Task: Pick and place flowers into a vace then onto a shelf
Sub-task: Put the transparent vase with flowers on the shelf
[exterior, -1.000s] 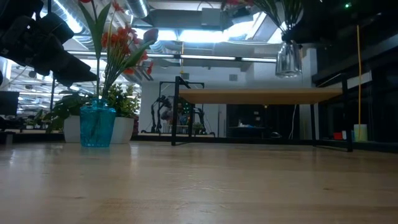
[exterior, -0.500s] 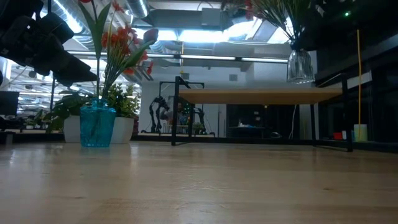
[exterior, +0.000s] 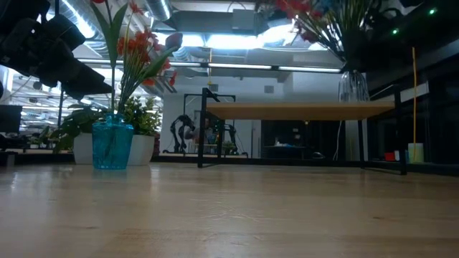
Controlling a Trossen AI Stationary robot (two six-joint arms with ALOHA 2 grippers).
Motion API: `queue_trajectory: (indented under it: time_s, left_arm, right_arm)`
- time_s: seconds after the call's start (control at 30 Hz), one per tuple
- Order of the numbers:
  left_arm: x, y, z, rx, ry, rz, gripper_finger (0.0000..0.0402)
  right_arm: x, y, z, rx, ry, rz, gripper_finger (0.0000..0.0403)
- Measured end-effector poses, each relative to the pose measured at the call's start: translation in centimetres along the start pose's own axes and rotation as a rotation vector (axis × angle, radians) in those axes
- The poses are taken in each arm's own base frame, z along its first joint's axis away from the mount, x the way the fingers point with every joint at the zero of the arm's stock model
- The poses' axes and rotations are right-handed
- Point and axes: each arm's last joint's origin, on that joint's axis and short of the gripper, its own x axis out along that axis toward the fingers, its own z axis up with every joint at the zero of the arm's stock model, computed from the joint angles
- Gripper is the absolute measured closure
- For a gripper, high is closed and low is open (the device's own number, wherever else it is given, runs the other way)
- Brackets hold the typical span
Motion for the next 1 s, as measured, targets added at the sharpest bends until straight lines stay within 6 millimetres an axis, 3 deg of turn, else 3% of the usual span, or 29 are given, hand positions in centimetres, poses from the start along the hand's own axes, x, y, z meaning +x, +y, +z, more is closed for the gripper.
queue_trajectory:
  time_s: [0.33,0.67,1.0]
  left_arm:
    - [0.00,0.00,0.00,-0.001,0.000,0.000,0.0203]
    - [0.00,0.00,0.00,-0.001,0.000,0.000,0.0203]
    - [0.00,0.00,0.00,-0.001,0.000,0.000,0.0203]
  right_arm:
    - [0.71,-0.36,-0.64,0.026,-0.011,-0.044,0.0279]
    - [0.73,-0.19,-0.66,0.010,-0.004,0.002,0.0215]
    - [0.56,-0.12,-0.04,-0.014,-0.039,0.055,0.0191]
